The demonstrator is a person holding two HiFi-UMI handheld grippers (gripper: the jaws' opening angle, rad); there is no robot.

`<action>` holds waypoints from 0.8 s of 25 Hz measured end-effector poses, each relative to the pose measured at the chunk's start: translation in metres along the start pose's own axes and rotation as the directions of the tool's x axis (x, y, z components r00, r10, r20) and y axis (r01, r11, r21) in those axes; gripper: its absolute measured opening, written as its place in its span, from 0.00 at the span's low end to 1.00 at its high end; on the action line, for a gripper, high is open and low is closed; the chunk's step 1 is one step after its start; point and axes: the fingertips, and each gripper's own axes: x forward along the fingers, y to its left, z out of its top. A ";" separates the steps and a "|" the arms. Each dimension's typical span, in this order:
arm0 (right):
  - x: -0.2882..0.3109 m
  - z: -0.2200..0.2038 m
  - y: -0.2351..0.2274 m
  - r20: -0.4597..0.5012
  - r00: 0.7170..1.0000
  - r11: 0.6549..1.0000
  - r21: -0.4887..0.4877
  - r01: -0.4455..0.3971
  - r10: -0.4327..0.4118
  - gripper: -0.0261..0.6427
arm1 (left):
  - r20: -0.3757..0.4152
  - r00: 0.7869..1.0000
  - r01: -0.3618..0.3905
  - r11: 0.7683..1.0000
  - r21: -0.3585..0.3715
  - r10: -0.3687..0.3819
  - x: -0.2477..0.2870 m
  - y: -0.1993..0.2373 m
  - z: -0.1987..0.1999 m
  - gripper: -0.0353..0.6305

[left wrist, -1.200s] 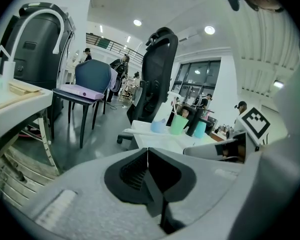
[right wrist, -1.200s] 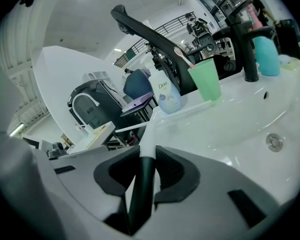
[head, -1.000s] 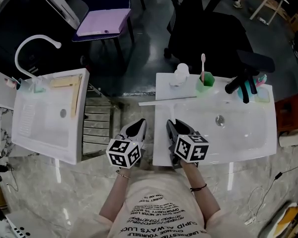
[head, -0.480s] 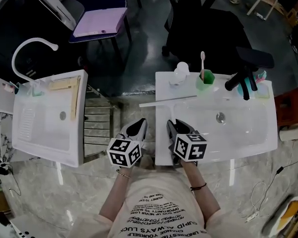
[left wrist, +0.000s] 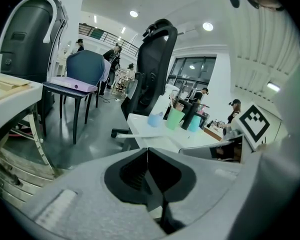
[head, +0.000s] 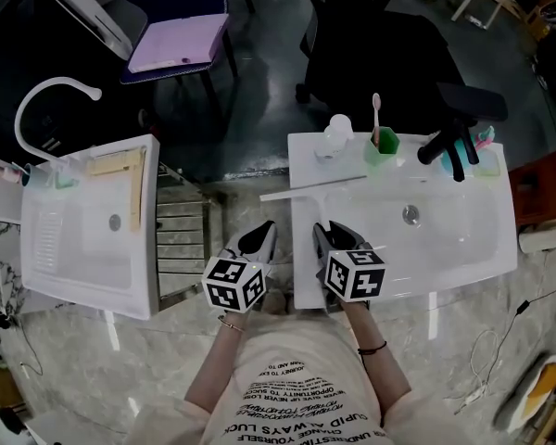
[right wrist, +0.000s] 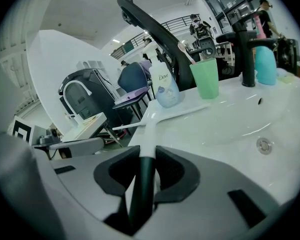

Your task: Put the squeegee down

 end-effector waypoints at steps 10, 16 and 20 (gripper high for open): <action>0.003 -0.002 -0.001 -0.007 0.997 0.997 -0.024 0.073 -0.073 0.23 | -0.004 0.999 0.031 0.999 0.005 -0.031 -0.003 0.001 0.001 0.09; -0.005 0.009 0.002 0.053 0.997 0.998 0.016 0.060 -0.061 0.27 | 0.015 0.997 0.072 0.997 0.028 -0.073 -0.005 -0.007 0.010 0.09; -0.016 0.021 0.003 0.117 0.991 0.997 0.046 0.054 -0.059 0.27 | 0.043 0.991 0.127 0.990 0.062 -0.130 -0.008 -0.019 0.023 0.09</action>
